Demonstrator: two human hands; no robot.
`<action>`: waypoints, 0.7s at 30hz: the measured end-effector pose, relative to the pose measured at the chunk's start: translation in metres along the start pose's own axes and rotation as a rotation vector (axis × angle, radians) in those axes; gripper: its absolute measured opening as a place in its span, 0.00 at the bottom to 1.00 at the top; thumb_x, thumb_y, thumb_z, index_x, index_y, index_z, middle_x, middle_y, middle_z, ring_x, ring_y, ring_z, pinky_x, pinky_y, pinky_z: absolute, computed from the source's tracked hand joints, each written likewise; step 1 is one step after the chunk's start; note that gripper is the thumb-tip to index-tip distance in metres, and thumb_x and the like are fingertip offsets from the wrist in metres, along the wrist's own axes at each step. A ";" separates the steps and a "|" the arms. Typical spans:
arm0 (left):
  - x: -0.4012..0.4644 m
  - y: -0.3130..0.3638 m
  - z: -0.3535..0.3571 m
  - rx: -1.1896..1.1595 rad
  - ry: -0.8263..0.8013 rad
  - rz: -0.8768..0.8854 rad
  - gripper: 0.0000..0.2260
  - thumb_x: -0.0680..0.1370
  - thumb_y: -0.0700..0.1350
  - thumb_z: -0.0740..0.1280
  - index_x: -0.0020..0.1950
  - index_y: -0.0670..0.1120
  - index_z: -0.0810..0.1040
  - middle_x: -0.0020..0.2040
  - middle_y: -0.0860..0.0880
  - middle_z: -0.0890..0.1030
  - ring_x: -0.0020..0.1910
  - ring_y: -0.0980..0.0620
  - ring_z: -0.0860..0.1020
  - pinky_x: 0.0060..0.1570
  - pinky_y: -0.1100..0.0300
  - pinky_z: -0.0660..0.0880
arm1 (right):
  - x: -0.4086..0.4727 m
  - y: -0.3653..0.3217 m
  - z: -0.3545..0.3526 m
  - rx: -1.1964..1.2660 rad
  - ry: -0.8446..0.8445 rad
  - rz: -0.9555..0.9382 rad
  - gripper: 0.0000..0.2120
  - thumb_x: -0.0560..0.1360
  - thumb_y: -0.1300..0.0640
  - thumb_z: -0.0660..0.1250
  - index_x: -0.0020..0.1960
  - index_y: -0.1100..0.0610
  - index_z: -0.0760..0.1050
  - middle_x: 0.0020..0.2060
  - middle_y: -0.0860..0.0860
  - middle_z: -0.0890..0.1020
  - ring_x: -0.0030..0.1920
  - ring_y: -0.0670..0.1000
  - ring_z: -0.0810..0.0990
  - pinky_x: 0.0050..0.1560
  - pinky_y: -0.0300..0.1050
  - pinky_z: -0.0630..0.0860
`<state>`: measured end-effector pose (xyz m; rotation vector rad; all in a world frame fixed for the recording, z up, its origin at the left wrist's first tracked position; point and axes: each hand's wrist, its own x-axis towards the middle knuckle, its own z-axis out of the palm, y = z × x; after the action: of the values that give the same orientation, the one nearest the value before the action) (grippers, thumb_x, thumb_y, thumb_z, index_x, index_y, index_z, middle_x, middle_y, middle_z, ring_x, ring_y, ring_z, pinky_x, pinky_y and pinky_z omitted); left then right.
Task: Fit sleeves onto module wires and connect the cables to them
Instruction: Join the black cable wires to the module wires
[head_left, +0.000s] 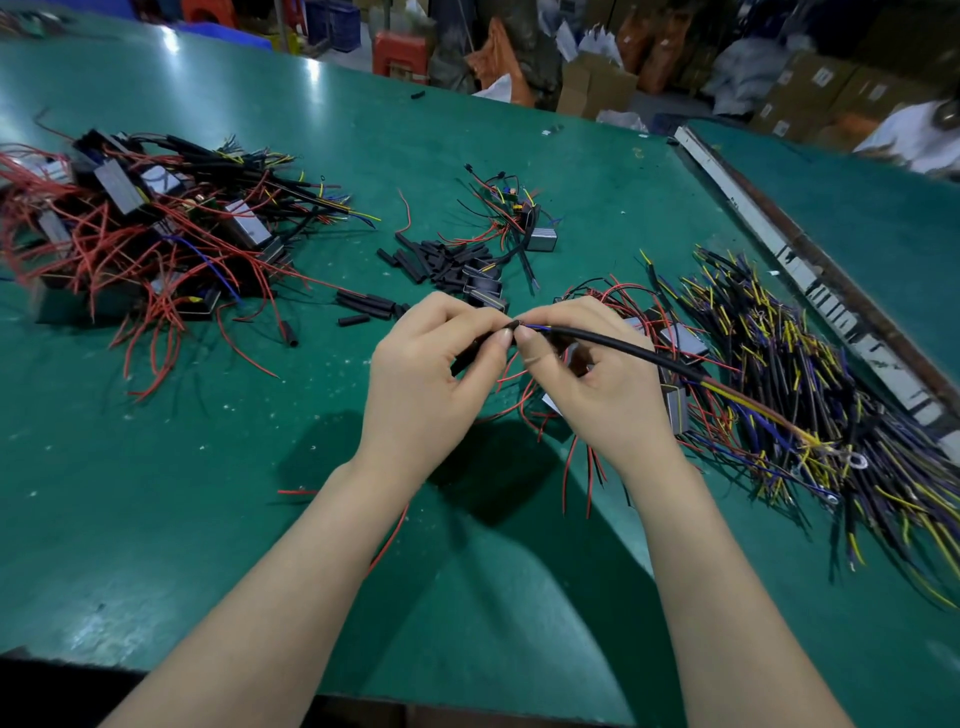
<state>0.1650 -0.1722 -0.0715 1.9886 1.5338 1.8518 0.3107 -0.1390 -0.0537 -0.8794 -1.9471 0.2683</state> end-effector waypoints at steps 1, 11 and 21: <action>0.000 0.000 0.000 0.000 0.003 0.000 0.05 0.75 0.39 0.69 0.48 0.41 0.84 0.41 0.47 0.79 0.40 0.52 0.76 0.42 0.58 0.73 | 0.000 -0.001 0.000 -0.001 -0.002 0.005 0.04 0.75 0.62 0.69 0.47 0.61 0.81 0.42 0.48 0.79 0.42 0.45 0.76 0.45 0.33 0.70; 0.001 0.002 -0.001 -0.042 -0.002 -0.089 0.06 0.75 0.40 0.68 0.48 0.42 0.84 0.41 0.51 0.77 0.39 0.58 0.73 0.44 0.66 0.71 | 0.000 -0.005 0.003 0.130 0.000 0.078 0.07 0.74 0.69 0.68 0.50 0.64 0.82 0.42 0.52 0.78 0.42 0.38 0.75 0.44 0.31 0.68; 0.003 0.004 -0.001 -0.028 0.014 -0.086 0.05 0.75 0.40 0.69 0.48 0.42 0.84 0.40 0.48 0.78 0.39 0.56 0.74 0.43 0.65 0.71 | 0.001 -0.005 0.003 0.084 0.010 0.076 0.05 0.75 0.63 0.68 0.49 0.62 0.82 0.42 0.49 0.80 0.44 0.40 0.76 0.47 0.31 0.68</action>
<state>0.1661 -0.1730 -0.0670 1.8706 1.5623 1.8477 0.3053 -0.1414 -0.0518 -0.8991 -1.8815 0.3865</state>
